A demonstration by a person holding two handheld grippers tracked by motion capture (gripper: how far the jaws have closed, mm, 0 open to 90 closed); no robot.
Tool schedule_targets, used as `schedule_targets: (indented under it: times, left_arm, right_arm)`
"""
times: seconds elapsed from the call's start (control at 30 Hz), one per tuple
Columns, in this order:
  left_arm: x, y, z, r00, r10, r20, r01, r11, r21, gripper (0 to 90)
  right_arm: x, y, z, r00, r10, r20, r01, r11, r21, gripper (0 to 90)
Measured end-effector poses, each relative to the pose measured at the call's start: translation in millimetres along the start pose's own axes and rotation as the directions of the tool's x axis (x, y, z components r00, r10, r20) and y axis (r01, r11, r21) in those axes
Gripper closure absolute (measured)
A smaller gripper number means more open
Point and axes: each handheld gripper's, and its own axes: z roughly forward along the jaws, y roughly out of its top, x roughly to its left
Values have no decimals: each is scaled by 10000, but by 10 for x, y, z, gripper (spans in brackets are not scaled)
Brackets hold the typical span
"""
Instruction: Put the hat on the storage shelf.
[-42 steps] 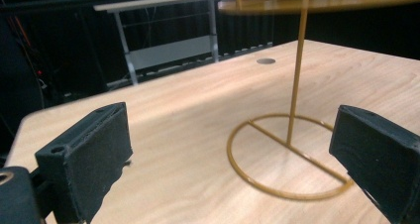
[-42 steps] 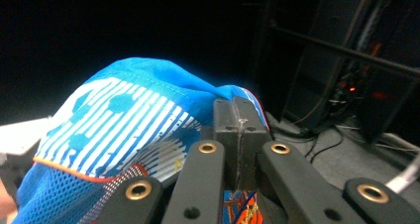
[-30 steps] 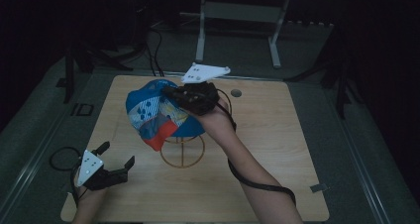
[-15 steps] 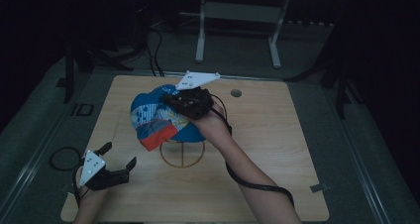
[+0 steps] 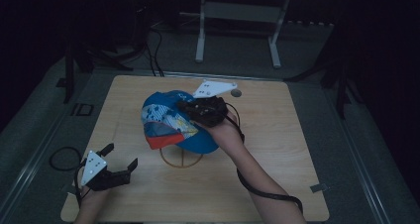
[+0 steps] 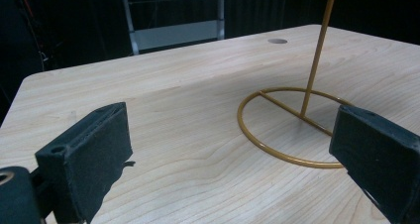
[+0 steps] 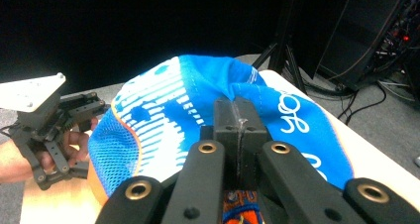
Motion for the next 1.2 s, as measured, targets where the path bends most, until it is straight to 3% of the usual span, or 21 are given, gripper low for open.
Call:
schedule_targets:
  times: [0.37,0.5,1.2]
  left_arm:
    - [6,-36,7,9999,-115,41,115,9999,79,31]
    - [14,-59,16,9999,-134,72,133,9997,183,31]
    - [20,-84,24,9997,-245,88,243,9993,276,31]
  right_arm:
    - [3,-184,-107,9999,134,107,-134,9999,26,900]
    - [-32,-266,-121,9991,392,142,-392,9992,-6,896]
    - [-117,-574,-104,9958,871,268,-877,9959,209,883]
